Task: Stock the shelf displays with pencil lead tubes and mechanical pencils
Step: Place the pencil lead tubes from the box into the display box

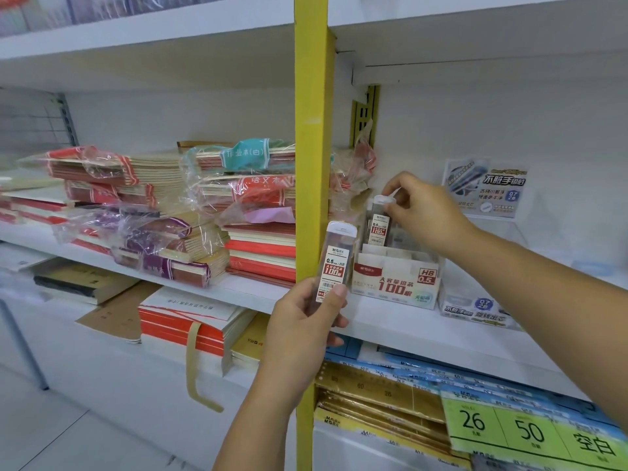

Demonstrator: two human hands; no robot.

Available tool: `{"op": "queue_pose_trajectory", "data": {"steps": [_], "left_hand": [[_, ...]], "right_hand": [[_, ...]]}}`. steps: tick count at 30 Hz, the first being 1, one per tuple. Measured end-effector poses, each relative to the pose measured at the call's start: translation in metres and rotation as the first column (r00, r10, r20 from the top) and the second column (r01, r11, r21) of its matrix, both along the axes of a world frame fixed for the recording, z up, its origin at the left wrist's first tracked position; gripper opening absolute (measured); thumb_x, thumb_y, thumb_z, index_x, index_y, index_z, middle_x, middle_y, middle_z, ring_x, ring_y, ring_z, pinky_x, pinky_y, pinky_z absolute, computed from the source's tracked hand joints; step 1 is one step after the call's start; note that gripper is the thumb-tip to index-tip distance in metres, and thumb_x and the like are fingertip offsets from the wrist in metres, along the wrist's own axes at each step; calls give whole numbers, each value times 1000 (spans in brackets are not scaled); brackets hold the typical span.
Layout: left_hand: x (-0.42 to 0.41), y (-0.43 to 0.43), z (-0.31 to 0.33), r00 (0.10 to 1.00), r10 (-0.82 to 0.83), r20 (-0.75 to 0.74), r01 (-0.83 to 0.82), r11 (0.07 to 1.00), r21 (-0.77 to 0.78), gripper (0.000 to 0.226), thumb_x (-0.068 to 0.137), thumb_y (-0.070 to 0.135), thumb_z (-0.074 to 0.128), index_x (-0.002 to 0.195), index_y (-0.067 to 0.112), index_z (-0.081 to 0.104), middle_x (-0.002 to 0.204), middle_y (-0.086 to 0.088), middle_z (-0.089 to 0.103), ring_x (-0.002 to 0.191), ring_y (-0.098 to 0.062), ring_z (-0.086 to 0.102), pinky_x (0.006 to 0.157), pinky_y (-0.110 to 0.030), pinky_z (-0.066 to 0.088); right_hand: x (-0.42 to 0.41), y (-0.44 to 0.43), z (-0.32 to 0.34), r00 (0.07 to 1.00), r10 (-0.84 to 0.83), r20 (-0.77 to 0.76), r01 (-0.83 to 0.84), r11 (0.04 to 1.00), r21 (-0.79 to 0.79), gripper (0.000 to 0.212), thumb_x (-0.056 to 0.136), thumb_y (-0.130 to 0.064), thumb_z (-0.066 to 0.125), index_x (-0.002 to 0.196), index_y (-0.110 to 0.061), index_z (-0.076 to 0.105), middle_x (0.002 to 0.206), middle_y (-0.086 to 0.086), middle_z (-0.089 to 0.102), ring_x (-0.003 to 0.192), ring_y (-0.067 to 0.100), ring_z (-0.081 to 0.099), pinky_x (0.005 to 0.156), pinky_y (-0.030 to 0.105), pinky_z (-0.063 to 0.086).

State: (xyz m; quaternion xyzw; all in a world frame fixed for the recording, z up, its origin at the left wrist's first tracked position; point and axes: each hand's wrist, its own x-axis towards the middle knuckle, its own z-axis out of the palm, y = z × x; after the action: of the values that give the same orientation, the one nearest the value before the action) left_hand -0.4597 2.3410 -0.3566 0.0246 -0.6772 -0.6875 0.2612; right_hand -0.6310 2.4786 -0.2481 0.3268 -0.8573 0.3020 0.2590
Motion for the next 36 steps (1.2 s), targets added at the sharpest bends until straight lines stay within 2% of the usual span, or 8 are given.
{"op": "queue_pose_trajectory", "data": {"steps": [6,9,12,17,21,26,29,36], "left_hand": [[-1,7,3,1000,-1,-8,1,1000,-20,9,89,46,63,91,52,69,84,17,72,70,-2,67,55,-17,53],[-3,10,6,1000,-13,-20,12,999,-37,14,91,43,63,88,55,68,82,19,71,66,1,65,53,-15,52],[-6,13,9,999,-19,-33,17,998,-54,9,92,41,62,96,47,67,82,19,70,65,1,64,53,-15,51],[-13,24,12,997,-71,-35,69,996,-60,13,95,34,63,105,40,69,81,17,70,67,0,62,54,-17,51],[-22,36,11,996,24,-84,-38,985,-169,22,94,33,65,113,44,66,89,17,67,78,2,61,60,-19,53],[-31,42,5,894,297,-334,-446,651,-614,44,96,40,53,138,27,53,131,13,50,120,1,40,101,-3,26],[-38,42,0,907,245,-344,-422,550,-720,49,99,32,55,146,21,45,150,5,42,138,-11,30,115,-18,19],[-44,40,-7,923,248,-293,-373,395,-840,57,99,45,31,151,22,38,161,5,30,148,-18,19,117,-37,22]], "right_hand": [[2,1,-2,990,-106,-95,125,966,226,27,97,-21,52,123,-22,60,112,4,54,98,21,56,79,30,43],[20,7,1,997,9,-79,-6,999,43,26,99,-19,45,117,-27,63,103,-7,55,90,10,55,76,24,39],[49,18,3,951,268,157,-225,943,-243,24,99,-26,45,104,-39,65,86,-16,66,76,-3,59,66,16,43],[78,29,-4,817,441,372,-392,897,-204,24,95,-30,56,117,-40,59,90,-16,73,78,3,67,66,23,52],[76,36,-3,849,441,293,-350,882,-314,25,92,-12,60,105,-33,60,85,-6,75,69,11,68,58,27,51],[56,47,15,959,282,-11,-237,785,-573,30,89,-8,56,97,-37,56,84,-1,67,69,17,63,57,33,49],[49,41,13,977,189,-98,-213,859,-465,29,91,-12,56,100,-39,52,89,0,65,78,23,63,70,46,54],[29,26,2,958,121,-258,-140,989,-54,24,94,-18,57,116,-25,52,89,-4,66,74,19,63,68,40,52]]}}
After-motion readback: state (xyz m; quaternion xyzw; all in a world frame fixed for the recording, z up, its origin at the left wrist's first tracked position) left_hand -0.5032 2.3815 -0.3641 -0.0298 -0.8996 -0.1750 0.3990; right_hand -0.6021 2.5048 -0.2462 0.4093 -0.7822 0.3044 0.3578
